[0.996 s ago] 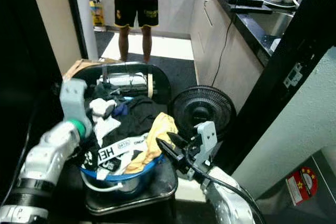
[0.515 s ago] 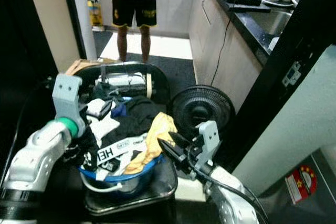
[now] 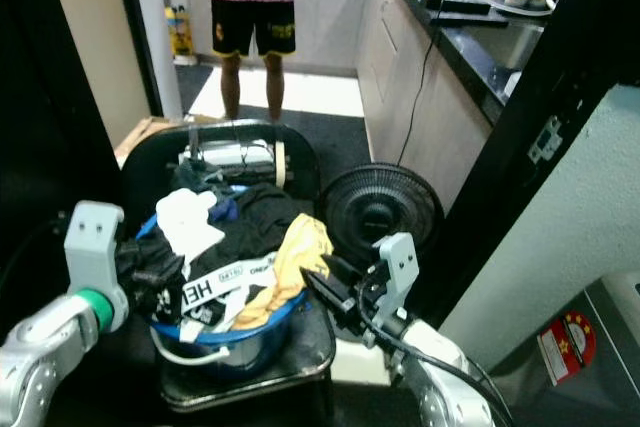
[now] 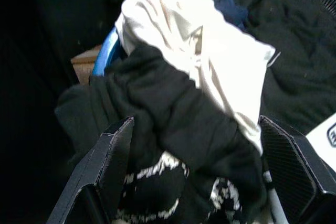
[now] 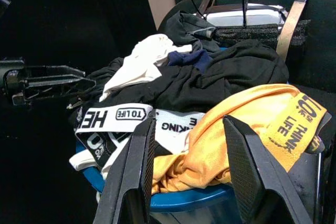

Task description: Clothes washing

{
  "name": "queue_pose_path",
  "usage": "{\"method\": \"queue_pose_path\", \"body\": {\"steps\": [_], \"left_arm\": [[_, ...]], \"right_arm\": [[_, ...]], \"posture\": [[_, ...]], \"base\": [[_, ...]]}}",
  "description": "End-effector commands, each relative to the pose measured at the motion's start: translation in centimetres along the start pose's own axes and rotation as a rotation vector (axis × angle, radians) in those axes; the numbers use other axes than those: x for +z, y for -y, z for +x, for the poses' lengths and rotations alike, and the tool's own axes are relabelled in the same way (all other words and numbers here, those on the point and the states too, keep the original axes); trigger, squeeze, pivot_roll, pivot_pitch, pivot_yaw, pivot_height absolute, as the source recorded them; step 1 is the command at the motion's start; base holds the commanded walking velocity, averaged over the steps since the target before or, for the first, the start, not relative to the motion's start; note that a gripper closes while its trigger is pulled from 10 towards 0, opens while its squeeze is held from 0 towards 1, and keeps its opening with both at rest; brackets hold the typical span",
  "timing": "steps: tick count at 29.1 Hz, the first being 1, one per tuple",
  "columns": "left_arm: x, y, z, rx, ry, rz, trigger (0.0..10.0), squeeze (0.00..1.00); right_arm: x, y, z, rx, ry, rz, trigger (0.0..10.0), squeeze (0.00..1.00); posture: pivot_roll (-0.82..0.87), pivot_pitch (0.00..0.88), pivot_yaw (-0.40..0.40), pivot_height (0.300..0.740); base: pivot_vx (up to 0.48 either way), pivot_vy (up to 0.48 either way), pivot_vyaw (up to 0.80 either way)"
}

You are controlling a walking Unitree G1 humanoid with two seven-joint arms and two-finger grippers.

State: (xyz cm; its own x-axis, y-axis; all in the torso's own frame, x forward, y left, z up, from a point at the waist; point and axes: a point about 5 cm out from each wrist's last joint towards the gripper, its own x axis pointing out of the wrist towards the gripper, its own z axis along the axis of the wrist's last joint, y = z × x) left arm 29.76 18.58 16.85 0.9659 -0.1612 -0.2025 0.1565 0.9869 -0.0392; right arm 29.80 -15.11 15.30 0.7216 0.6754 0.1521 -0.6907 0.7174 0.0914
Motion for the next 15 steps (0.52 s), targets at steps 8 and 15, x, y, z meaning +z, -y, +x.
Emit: {"method": "queue_pose_path", "body": {"steps": [8, 15], "left_arm": [[-0.9, -0.5, -0.1, 0.020, -0.066, -0.054, 10.0, 0.00], [-0.4, -1.1, 0.8, 0.064, -0.018, 0.072, 10.0, 0.00]], "right_arm": [[-0.3, -0.2, -0.1, 0.008, -0.023, 0.001, 10.0, 0.00], [-0.3, 0.0, -0.2, 0.002, -0.026, 0.000, 10.0, 0.00]], "posture": [[-0.02, 0.097, -0.006, 0.740], [-0.03, 0.102, -0.009, 0.740]], "base": [[0.000, 0.000, 0.00], [0.000, 0.000, 0.00]]}}
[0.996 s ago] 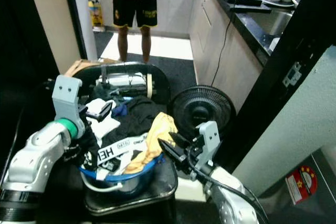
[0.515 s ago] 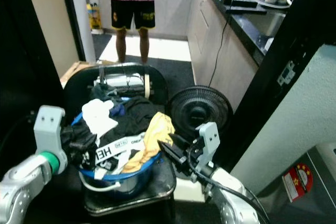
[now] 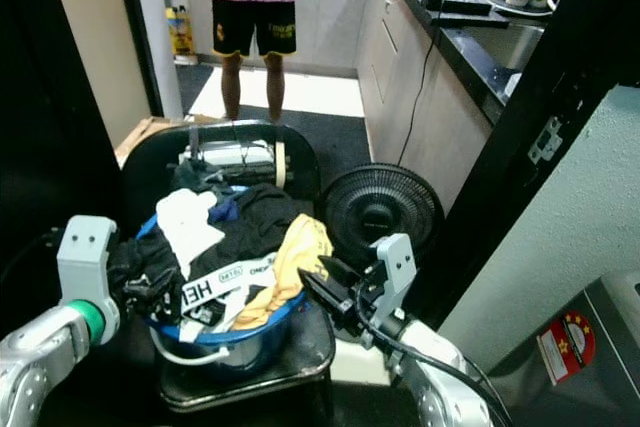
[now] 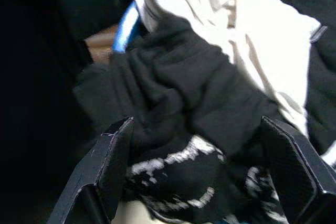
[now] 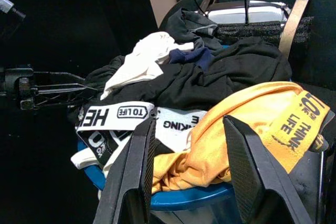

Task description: Clothes washing

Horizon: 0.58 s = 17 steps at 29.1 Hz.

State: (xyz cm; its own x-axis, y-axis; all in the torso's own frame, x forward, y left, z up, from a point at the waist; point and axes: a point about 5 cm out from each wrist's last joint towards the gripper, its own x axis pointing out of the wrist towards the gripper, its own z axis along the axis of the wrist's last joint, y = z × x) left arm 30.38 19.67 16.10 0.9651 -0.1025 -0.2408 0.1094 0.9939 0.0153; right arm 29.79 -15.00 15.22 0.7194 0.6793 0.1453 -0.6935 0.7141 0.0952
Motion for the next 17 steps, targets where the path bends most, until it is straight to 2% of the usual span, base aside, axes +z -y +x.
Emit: {"method": "queue_pose_path", "body": {"steps": [1, 3, 5, 13, 17], "left_arm": [[0.2, 0.1, 0.2, 0.007, 0.021, 0.029, 10.0, 0.00], [1.8, 0.8, 0.7, -0.027, 0.098, 0.047, 10.0, 0.00], [2.3, 1.0, 1.0, -0.039, 0.108, 0.059, 10.0, 0.00], [2.6, 0.9, 2.0, -0.028, 0.089, 0.087, 10.0, 0.00], [2.8, 1.7, 2.5, -0.067, 0.096, 0.083, 10.0, 0.00]], "right_arm": [[-0.2, 0.1, -0.2, -0.002, -0.019, -0.004, 10.0, 0.00], [-0.2, 0.1, -0.2, -0.002, -0.021, -0.005, 10.0, 0.00], [-0.2, 0.1, -0.2, -0.002, -0.020, -0.005, 10.0, 0.00], [-0.1, 0.1, -0.2, -0.006, -0.020, -0.006, 10.0, 0.00], [-0.1, 0.3, -0.3, -0.014, -0.019, -0.006, 10.0, 0.00]], "posture": [[-0.03, 0.102, -0.009, 0.740], [-0.03, 0.104, -0.010, 0.740], [-0.03, 0.104, -0.009, 0.740], [-0.04, 0.110, -0.005, 0.740], [-0.03, 0.113, -0.009, 0.740]], "base": [[0.000, 0.000, 0.00], [0.000, 0.000, 0.00], [0.000, 0.000, 0.00], [0.000, 0.000, 0.00], [0.000, 0.000, 0.00]]}}
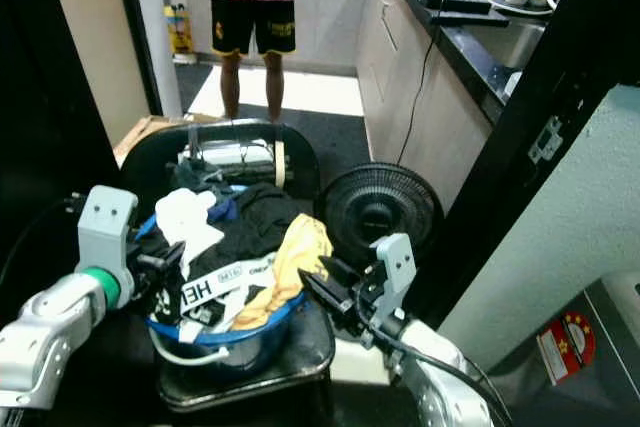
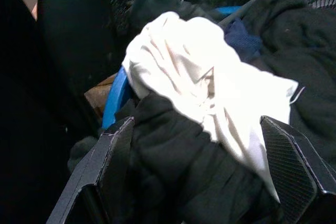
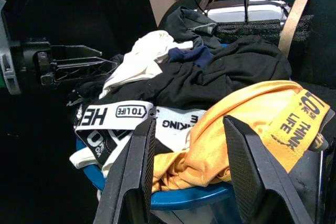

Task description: Clothes washing

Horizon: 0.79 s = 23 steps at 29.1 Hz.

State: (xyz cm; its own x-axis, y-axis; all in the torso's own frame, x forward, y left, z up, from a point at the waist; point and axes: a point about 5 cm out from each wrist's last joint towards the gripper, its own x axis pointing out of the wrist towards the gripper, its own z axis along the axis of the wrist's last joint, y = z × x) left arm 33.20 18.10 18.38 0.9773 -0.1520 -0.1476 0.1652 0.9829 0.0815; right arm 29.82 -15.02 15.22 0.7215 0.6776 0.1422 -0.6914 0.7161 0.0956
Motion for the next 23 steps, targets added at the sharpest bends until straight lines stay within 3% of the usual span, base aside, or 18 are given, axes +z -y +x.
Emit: {"method": "queue_pose_path", "body": {"steps": [1, 6, 7, 10, 14, 15, 18, 23], "left_arm": [[-0.1, 0.5, 0.2, -0.024, 0.000, 0.006, 10.0, 0.00], [0.0, 2.0, 0.9, -0.082, 0.009, 0.000, 10.0, 0.00], [0.2, 3.5, 1.1, -0.175, 0.006, -0.015, 10.0, 0.00], [0.2, 4.3, 1.1, -0.234, -0.015, -0.033, 10.0, 0.00], [0.0, 4.6, 1.0, -0.257, -0.037, -0.040, 10.0, 0.00], [-0.8, 4.6, 0.8, -0.287, -0.093, -0.043, 10.0, 0.00], [-1.5, 4.6, 0.6, -0.301, -0.131, -0.046, 10.0, 0.00], [-1.7, 4.6, 0.6, -0.297, -0.129, -0.026, 10.0, 0.00]], "right_arm": [[-0.1, 0.2, -0.3, -0.011, -0.017, -0.006, 10.0, 0.00], [-0.2, 0.2, -0.2, -0.008, -0.018, -0.004, 10.0, 0.00], [-0.1, 0.2, -0.1, -0.006, -0.017, -0.005, 10.0, 0.00], [-0.1, 0.2, -0.1, -0.006, -0.017, -0.006, 10.0, 0.00], [0.0, 0.2, -0.1, -0.007, -0.016, -0.007, 10.0, 0.00], [-0.1, 0.2, -0.2, -0.009, -0.018, -0.007, 10.0, 0.00], [-0.1, 0.2, -0.3, -0.010, -0.019, -0.006, 10.0, 0.00], [-0.1, 0.2, -0.2, -0.008, -0.019, -0.006, 10.0, 0.00]], "posture": [[-0.03, 0.113, -0.009, 0.740], [-0.03, 0.115, -0.011, 0.740], [-0.04, 0.117, -0.008, 0.740], [-0.04, 0.117, -0.008, 0.740], [-0.04, 0.117, -0.007, 0.740], [-0.04, 0.118, -0.008, 0.740], [-0.03, 0.118, -0.008, 0.740], [-0.03, 0.119, -0.009, 0.740]], "base": [[0.000, 0.000, 0.00], [0.000, 0.000, 0.00], [0.000, 0.000, 0.00], [0.000, 0.000, 0.00], [0.000, 0.000, 0.00], [0.000, 0.000, 0.00], [0.000, 0.000, 0.00], [0.000, 0.000, 0.00]]}}
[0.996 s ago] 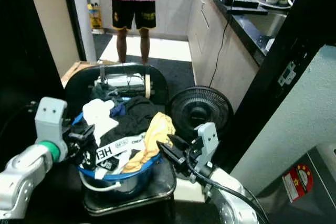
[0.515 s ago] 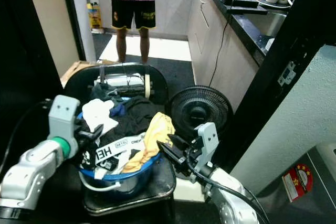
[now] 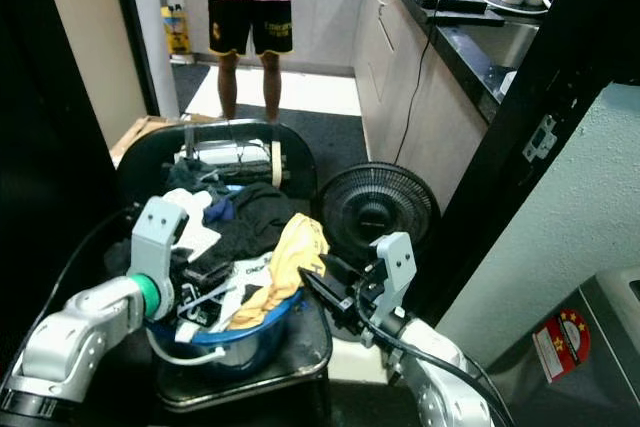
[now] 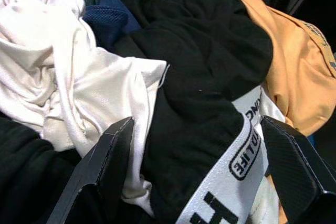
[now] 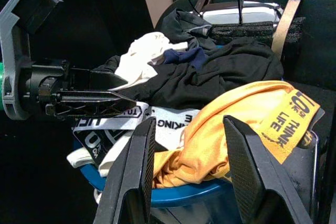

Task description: Clothes washing

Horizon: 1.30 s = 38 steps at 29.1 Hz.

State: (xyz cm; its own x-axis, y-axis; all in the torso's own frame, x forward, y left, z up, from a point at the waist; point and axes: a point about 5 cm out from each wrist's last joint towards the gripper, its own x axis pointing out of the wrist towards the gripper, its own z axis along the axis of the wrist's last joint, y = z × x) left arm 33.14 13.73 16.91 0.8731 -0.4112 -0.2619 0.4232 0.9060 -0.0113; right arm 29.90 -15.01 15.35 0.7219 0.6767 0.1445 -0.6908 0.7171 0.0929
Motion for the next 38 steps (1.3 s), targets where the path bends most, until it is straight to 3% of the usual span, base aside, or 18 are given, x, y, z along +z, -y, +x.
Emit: {"method": "queue_pose_path", "body": {"steps": [1, 2, 7, 10, 18, 23, 28, 38], "left_arm": [[-0.5, -0.1, 0.0, 0.032, 0.002, 0.006, 10.0, 0.00], [-0.3, -0.7, 0.0, 0.106, 0.023, -0.010, 10.0, 0.00], [-0.1, -1.4, -0.1, 0.188, 0.041, -0.035, 10.0, 0.00], [0.1, -3.8, -0.8, 0.370, 0.065, -0.106, 10.0, 0.00], [-1.6, -4.7, -1.4, 0.429, -0.006, -0.244, 10.0, 0.00], [-2.2, -4.6, -1.3, 0.419, -0.015, -0.266, 10.0, 0.00], [-2.6, -3.0, -0.9, 0.259, -0.059, -0.161, 10.0, 0.00], [-3.6, -1.4, -0.9, 0.116, -0.151, -0.173, 10.0, 0.00]], "right_arm": [[-0.2, 0.1, -0.3, -0.007, -0.021, -0.003, 10.0, 0.00], [-0.2, 0.2, -0.3, -0.007, -0.021, -0.003, 10.0, 0.00], [-0.2, 0.2, -0.2, -0.007, -0.020, -0.003, 10.0, 0.00], [-0.2, 0.1, -0.2, -0.006, -0.021, -0.003, 10.0, 0.00], [-0.2, 0.0, 0.0, -0.002, -0.022, -0.005, 10.0, 0.00], [-0.2, 0.0, 0.0, 0.000, -0.024, -0.008, 10.0, 0.00], [-0.2, -0.1, -0.1, 0.002, -0.030, -0.014, 10.0, 0.00], [-0.3, -0.1, 0.0, 0.007, -0.032, -0.018, 10.0, 0.00]], "posture": [[-0.03, 0.118, -0.009, 0.740], [-0.03, 0.117, -0.009, 0.740], [-0.03, 0.117, -0.009, 0.740], [-0.03, 0.118, -0.011, 0.740], [-0.03, 0.118, -0.014, 0.740], [-0.03, 0.117, -0.013, 0.740], [-0.03, 0.113, -0.013, 0.740], [-0.03, 0.101, -0.015, 0.740]], "base": [[0.000, 0.000, 0.00], [0.000, 0.000, 0.00], [0.000, 0.000, 0.00], [0.000, 0.000, 0.00], [0.000, 0.000, 0.00], [0.000, 0.000, 0.00], [0.000, 0.000, 0.00], [0.000, 0.000, 0.00]]}}
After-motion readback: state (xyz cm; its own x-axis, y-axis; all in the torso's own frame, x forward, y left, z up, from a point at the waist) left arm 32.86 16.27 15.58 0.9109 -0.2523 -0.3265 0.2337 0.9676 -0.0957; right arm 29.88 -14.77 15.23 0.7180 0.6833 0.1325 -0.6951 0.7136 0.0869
